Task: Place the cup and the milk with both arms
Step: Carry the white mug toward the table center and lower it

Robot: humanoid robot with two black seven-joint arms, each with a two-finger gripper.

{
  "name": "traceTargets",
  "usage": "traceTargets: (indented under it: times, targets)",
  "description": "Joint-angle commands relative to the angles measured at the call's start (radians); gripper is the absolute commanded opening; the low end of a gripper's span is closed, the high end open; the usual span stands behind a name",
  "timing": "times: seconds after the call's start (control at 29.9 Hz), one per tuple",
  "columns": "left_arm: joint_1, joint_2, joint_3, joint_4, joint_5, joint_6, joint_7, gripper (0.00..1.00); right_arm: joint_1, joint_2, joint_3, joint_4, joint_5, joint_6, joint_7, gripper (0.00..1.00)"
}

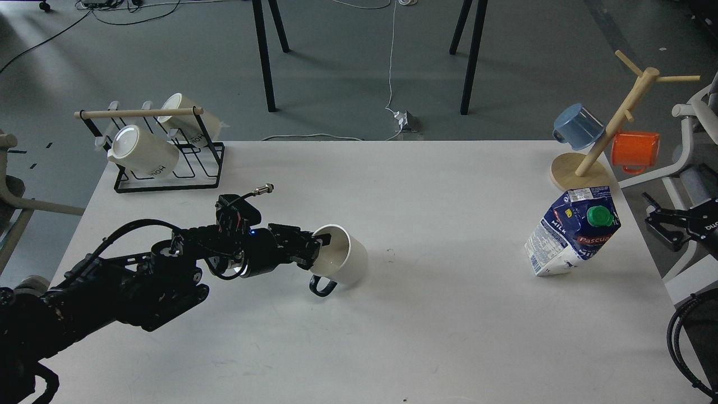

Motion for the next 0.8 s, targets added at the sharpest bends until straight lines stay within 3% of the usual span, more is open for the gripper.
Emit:
traceTargets:
  times: [0.0, 0.4, 0.77]
  targets:
    - [-0.001, -0.001, 0.001, 0.0, -0.005, 0.0, 0.0, 0.08, 0.0, 0.0, -0.001, 0.0, 0.002, 0.0, 0.0, 0.98]
    - [0.004, 0.023, -0.002, -0.021, -0.02, -0.008, 0.0, 0.23, -0.002, 0.006, -0.006, 0.003, 0.0, 0.0, 0.0, 0.98]
    - [-0.009, 0.089, -0.02, -0.132, -0.256, -0.005, 0.0, 0.48, -0.023, 0.006, -0.006, 0.003, 0.003, 0.0, -0.005, 0.98]
